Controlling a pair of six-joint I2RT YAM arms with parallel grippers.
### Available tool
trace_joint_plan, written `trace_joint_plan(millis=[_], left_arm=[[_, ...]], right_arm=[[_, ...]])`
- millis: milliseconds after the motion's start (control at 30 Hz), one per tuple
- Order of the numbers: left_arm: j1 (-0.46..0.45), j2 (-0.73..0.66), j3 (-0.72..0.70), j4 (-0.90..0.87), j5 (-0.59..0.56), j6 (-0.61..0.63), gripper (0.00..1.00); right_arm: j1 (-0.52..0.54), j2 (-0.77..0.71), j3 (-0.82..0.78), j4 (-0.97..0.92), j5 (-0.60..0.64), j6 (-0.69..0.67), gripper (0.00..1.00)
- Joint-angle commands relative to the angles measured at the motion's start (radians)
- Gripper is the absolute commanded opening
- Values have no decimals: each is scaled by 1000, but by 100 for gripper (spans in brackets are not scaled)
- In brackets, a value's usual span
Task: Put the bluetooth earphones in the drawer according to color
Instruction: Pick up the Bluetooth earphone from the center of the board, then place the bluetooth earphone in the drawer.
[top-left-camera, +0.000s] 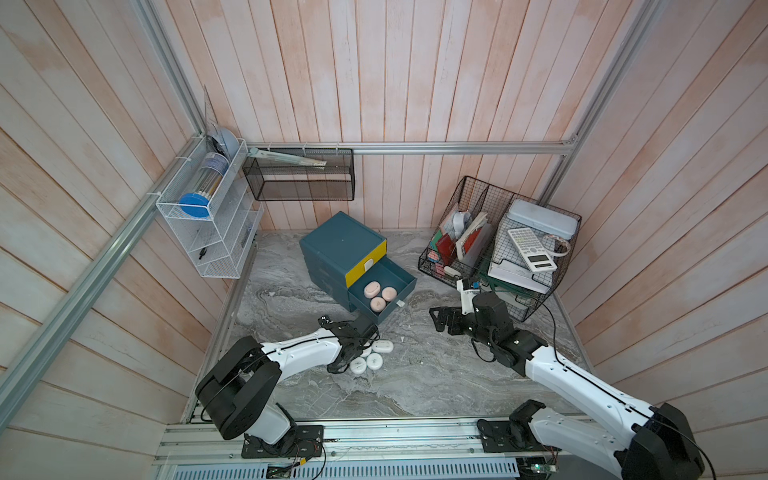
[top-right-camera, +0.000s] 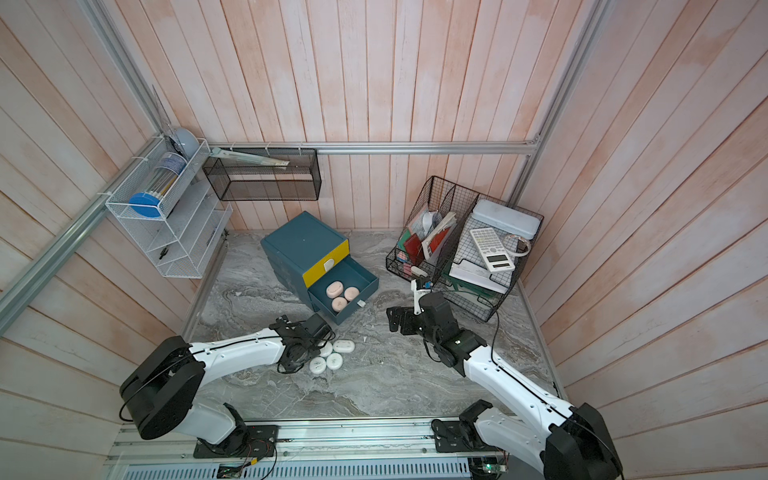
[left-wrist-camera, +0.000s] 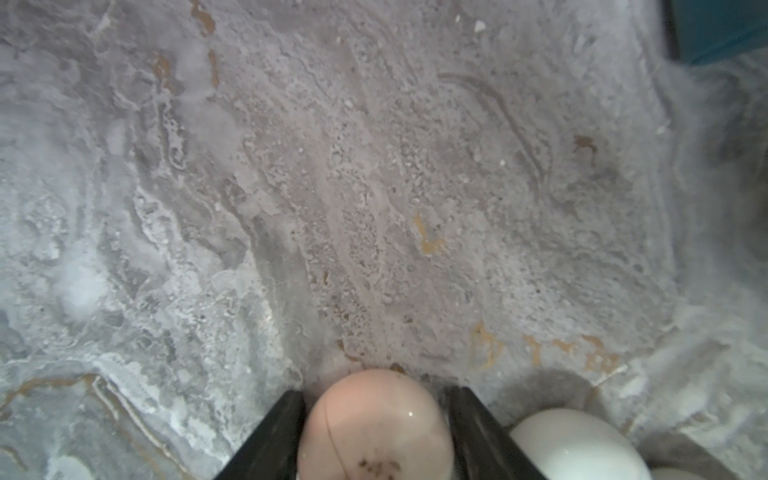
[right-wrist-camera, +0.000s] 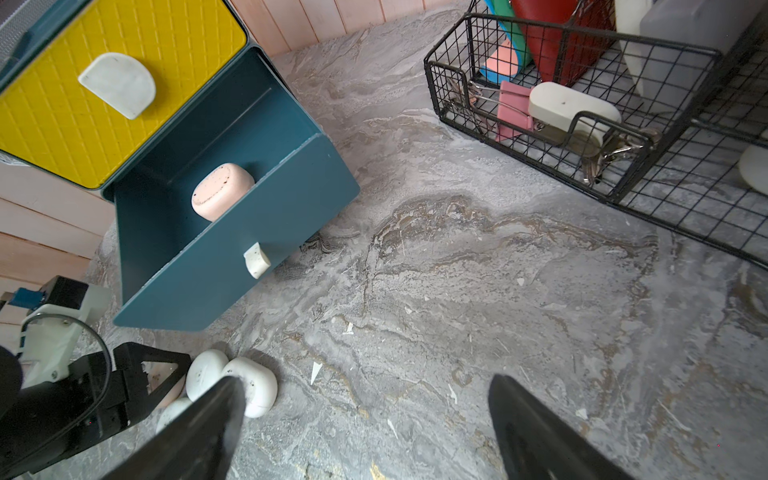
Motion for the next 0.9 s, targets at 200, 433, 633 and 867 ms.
trace_joint_plan(millis=[200, 433, 633, 867], left_arm=[[-8, -42, -5, -25, -1, -16, 48], [-7, -91, 0, -61, -29, -25, 47], [-8, -110, 49, -103, -57, -6, 46], [-27, -145, 214, -215, -173, 49, 44]], right_arm=[[-6, 1, 3, 10, -12, -7, 98], [-6, 8, 0, 13, -17, -2, 98], [-5, 4, -3, 17, -18, -1, 98], [-5, 3, -17, 28, -18, 14, 98]])
